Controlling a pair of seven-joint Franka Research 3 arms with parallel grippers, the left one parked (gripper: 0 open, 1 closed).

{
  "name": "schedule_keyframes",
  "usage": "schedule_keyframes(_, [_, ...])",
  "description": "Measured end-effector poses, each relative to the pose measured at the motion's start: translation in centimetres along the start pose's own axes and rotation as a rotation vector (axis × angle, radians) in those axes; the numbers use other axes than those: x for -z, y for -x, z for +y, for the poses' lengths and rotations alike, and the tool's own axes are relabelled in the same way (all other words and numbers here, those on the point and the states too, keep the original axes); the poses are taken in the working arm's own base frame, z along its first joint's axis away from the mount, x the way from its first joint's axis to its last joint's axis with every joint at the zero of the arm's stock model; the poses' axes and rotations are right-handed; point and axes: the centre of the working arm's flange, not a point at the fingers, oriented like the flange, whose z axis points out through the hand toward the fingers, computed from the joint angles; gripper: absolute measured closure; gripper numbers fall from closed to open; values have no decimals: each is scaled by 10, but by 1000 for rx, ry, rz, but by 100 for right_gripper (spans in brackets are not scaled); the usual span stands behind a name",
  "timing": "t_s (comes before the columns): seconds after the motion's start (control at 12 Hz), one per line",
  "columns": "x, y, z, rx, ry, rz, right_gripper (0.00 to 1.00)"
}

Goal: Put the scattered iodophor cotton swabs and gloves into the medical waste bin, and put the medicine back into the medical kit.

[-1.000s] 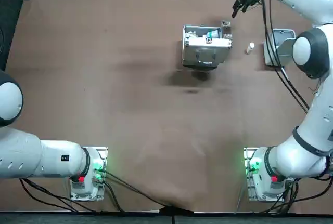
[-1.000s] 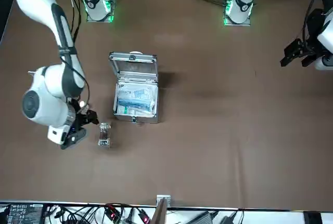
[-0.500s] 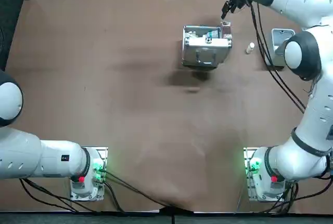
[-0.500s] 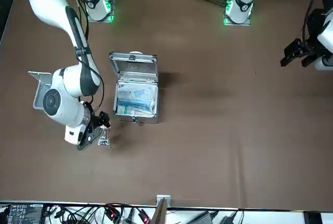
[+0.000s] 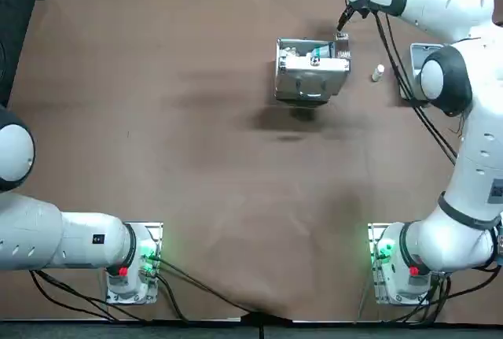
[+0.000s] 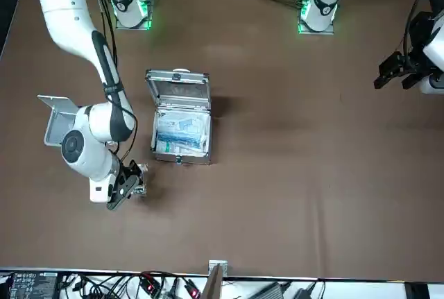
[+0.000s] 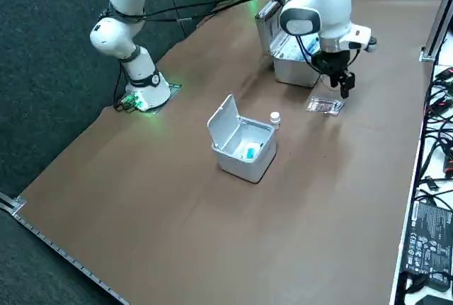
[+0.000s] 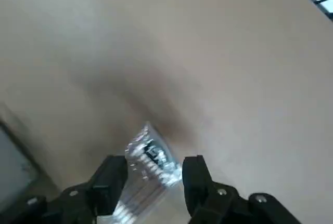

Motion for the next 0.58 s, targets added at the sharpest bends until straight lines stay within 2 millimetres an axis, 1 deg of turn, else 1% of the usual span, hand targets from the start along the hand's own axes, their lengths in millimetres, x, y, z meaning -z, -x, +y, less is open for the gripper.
schedule_keyframes(0.08, [-5, 0, 6, 17, 4, 2, 33])
schedule_keyframes(0.25, [-16, -2, 16, 52, 9, 5, 33])
schedule_keyframes(0.33, [-24, -6, 21, 73, 15, 10, 36])
schedule_keyframes(0.42, [-27, -8, 23, 78, 17, 12, 39])
schedule_keyframes(0.58, [-34, -11, 21, 84, 14, 12, 41])
